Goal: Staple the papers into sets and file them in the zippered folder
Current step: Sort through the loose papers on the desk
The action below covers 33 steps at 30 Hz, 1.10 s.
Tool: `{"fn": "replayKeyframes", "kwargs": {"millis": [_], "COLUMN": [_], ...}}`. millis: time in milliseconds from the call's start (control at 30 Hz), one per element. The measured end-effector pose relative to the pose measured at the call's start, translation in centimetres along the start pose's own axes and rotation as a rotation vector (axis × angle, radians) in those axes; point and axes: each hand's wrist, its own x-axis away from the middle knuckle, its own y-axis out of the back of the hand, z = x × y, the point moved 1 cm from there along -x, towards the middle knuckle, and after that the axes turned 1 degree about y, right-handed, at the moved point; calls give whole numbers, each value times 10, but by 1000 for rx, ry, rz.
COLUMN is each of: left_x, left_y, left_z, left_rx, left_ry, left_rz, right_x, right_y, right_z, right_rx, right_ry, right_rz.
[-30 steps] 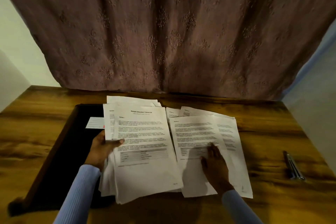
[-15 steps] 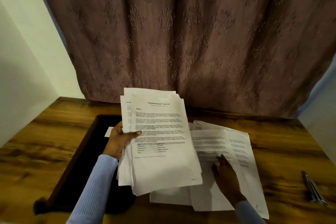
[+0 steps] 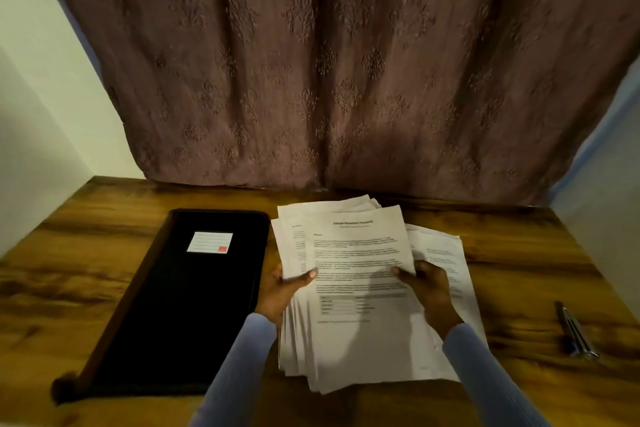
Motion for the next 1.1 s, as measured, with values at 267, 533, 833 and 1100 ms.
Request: {"fn": "replayKeyframes", "kwargs": {"millis": [267, 533, 833, 1100], "left_x": [2, 6, -15, -22], "left_y": [4, -5, -17, -22], "left_z": [6, -14, -83, -113], "left_rx": [35, 52, 120, 126], "left_ry": [76, 36, -58, -133], "left_rz": [-10, 74, 287, 299], "right_x": [-2, 0, -18, -19], "right_y": [10, 3, 5, 15], "right_z": [-25, -23, 60, 117], "right_rx": [-84, -108, -223, -206], "right_ry": [-63, -54, 169, 400], "right_rz": [10, 146, 264, 169]}}
